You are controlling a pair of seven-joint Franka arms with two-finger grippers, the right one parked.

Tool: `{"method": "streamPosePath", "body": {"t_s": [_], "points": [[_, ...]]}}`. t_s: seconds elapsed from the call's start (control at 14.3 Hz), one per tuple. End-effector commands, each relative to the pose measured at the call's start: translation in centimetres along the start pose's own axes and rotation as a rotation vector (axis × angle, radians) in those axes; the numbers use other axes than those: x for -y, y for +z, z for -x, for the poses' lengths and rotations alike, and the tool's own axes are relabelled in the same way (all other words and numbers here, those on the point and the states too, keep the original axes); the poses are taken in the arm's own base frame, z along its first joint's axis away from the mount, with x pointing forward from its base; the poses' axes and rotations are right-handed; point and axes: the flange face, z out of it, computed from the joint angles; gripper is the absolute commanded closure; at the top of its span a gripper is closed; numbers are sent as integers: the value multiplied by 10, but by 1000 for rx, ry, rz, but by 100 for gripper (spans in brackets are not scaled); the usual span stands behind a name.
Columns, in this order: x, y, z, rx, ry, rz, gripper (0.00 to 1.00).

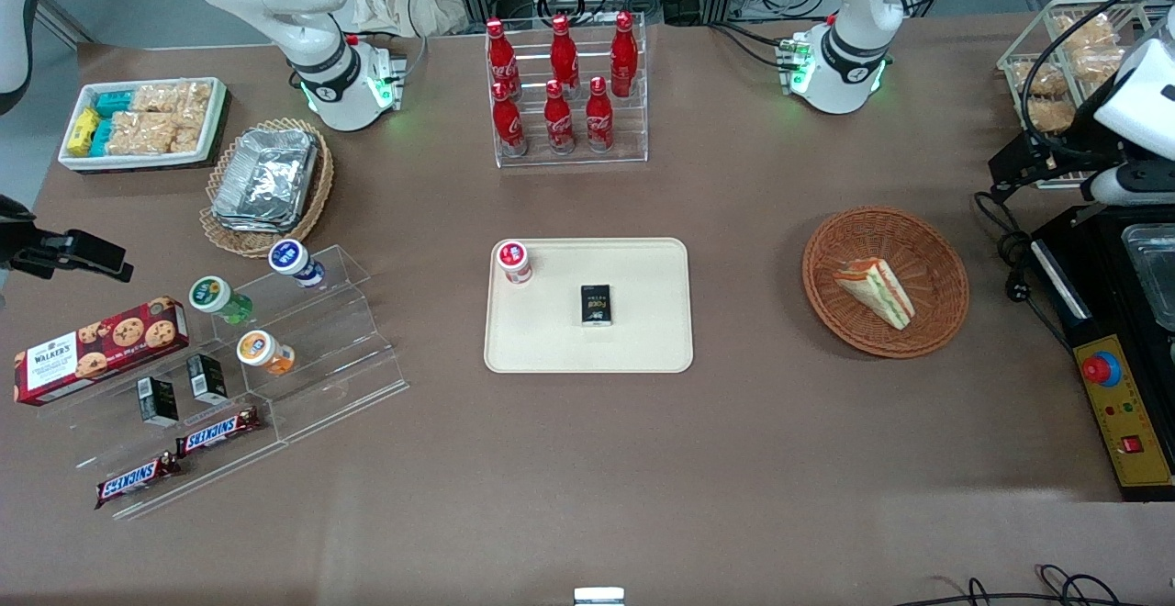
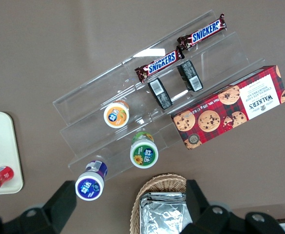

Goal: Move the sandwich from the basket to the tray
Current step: 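Move the left gripper over the sandwich in the wicker basket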

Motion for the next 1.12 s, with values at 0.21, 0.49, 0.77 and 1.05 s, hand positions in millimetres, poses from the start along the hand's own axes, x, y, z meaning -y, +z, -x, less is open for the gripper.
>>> {"method": "streamPosePath", "body": {"t_s": [0.21, 0.49, 0.77, 1.05], "points": [[-15, 25, -22, 63, 29, 10, 0], [-4, 69, -7, 123, -130, 1, 0], [2, 131, 12, 37, -538, -7, 0], [2, 201, 42, -3, -814, 3, 0]]}}
